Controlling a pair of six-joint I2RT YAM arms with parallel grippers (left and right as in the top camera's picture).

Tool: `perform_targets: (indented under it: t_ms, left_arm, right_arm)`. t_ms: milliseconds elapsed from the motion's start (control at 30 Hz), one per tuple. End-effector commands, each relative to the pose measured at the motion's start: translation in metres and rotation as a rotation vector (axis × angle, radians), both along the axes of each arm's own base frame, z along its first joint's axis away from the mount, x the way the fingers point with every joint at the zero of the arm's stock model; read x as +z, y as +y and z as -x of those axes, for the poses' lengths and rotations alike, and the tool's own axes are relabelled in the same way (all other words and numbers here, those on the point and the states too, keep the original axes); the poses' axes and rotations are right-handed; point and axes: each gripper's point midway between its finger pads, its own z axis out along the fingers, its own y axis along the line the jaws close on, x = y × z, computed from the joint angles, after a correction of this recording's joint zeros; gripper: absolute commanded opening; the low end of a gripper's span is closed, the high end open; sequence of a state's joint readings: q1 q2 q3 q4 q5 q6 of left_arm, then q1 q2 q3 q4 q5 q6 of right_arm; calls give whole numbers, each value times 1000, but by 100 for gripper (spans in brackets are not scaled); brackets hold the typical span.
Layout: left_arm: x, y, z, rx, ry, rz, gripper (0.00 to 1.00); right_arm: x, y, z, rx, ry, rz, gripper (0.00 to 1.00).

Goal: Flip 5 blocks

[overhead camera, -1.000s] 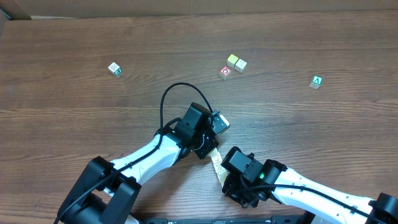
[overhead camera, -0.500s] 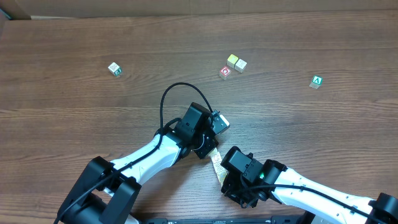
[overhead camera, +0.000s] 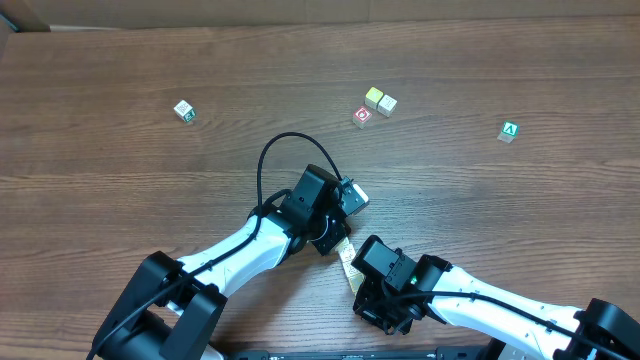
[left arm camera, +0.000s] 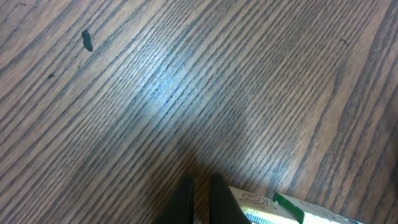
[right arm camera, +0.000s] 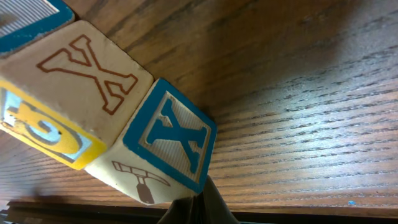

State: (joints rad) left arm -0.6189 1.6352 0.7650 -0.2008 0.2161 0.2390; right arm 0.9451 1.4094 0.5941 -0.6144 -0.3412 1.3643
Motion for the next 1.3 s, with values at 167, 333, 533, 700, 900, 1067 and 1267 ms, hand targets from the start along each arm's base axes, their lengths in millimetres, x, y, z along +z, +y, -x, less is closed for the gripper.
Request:
perform_targets:
  t_ms: [167, 333, 533, 700, 900, 1067, 1267]
  left_arm:
    - [-4, -6, 12, -29, 56, 35, 4]
    - [-4, -7, 11, -29, 55, 36, 4]
    - [-3, -7, 11, -29, 53, 38, 4]
    - [-3, -8, 11, -31, 55, 41, 4]
    - [-3, -8, 12, -33, 55, 45, 4]
    - [-1, -12, 14, -51, 63, 62, 4]
    - [-1, -12, 15, -54, 68, 66, 4]
  right_arm:
    - [-2, 2, -12, 15, -67, 3, 4]
    - [-2, 3, -13, 22, -74, -3, 4]
    - [-1, 5, -14, 36, -86, -13, 4]
    - [-1, 5, -15, 38, -92, -15, 4]
    - [-1, 6, -16, 38, -93, -17, 4]
    - [-1, 6, -15, 39, -91, -19, 4]
    - [-1, 6, -15, 39, -90, -19, 4]
